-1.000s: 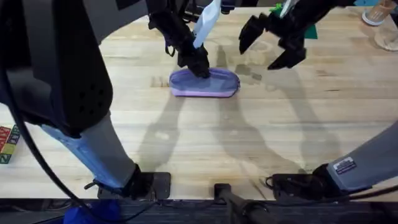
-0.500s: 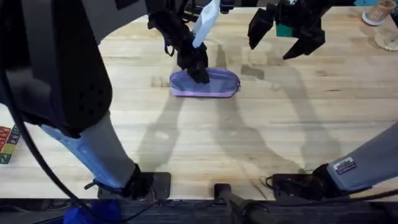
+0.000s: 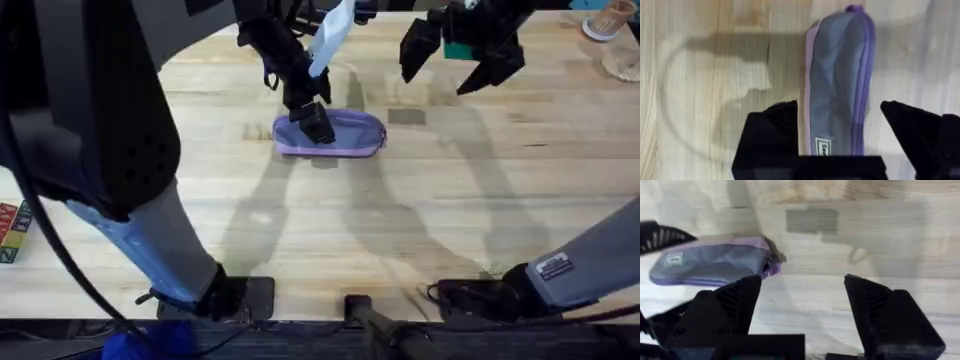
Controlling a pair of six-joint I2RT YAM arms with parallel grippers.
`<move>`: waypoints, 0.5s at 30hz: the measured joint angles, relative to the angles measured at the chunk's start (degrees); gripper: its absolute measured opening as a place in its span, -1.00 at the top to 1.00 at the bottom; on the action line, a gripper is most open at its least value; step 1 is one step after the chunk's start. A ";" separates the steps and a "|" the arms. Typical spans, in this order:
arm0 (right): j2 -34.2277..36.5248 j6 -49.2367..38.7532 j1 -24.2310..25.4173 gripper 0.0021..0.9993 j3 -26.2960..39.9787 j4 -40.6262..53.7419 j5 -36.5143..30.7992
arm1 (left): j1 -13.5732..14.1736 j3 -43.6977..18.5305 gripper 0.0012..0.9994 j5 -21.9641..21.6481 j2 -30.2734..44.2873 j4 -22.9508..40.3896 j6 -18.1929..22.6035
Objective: Unzip the bag, pick up the pens from the table one at a time and place them inside, then zip the bag closed.
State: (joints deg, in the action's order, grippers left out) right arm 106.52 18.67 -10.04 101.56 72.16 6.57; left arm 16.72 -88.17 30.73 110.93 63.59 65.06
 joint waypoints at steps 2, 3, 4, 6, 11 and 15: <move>0.00 -1.51 0.00 -0.99 0.47 0.78 -0.16 | -0.21 -0.28 -0.99 -1.25 0.00 0.02 -1.16; 0.00 -2.49 0.00 -0.99 1.02 1.42 -0.48 | -0.40 -0.59 -0.99 -1.71 0.00 -0.01 -1.91; 0.00 -3.41 0.00 -0.99 1.81 2.33 -1.23 | -0.65 -1.05 -0.99 -2.13 0.00 -0.08 -2.82; 0.00 -5.25 0.00 -0.99 3.69 4.43 -3.10 | -1.26 -1.94 -0.99 -2.51 -0.13 -0.24 -4.58; -0.02 -9.95 0.15 -0.99 8.33 8.21 -7.96 | -3.60 -2.13 -0.99 -3.52 -5.83 -0.96 -10.41; -1.10 -14.74 0.26 -0.99 9.09 8.90 -9.59 | -5.94 -2.61 -0.99 -4.16 -13.76 -1.91 -15.69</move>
State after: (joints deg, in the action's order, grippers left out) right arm 105.42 3.94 -9.78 110.65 81.06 -3.02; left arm 10.78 -90.78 26.57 97.17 61.68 49.37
